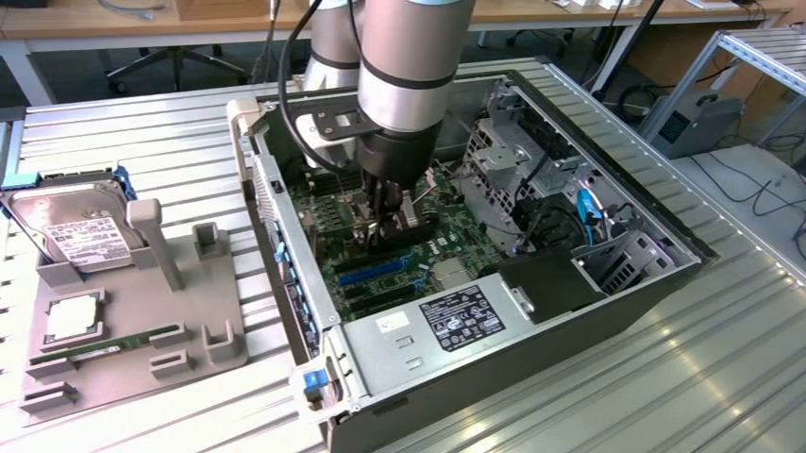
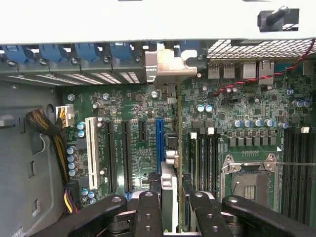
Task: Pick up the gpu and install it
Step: 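Insert the gpu into the slot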
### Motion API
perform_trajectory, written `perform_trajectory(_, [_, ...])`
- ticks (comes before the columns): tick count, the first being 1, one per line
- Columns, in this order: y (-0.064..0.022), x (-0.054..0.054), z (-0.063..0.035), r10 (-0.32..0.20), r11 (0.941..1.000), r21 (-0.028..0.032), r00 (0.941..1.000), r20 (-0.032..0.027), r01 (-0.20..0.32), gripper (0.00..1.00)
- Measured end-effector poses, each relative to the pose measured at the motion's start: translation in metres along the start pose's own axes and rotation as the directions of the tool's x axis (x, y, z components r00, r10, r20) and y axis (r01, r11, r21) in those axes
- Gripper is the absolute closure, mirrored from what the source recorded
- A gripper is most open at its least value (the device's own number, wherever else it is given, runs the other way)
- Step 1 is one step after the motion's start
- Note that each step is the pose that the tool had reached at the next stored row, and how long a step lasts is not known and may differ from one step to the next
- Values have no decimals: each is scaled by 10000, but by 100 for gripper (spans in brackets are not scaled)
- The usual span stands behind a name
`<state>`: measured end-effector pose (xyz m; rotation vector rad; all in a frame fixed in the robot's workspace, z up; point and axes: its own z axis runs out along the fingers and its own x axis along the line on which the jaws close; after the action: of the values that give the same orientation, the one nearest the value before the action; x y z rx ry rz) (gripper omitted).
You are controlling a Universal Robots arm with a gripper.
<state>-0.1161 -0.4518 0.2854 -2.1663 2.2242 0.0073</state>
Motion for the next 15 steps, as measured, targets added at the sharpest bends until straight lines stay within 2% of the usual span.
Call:
perform_trajectory(7, [-2, 70, 5, 0, 10000, -1, 10000, -1, 0, 73])
perform_trajectory(15, [-2, 98, 7, 0, 10000, 0, 10000, -1, 0, 73])
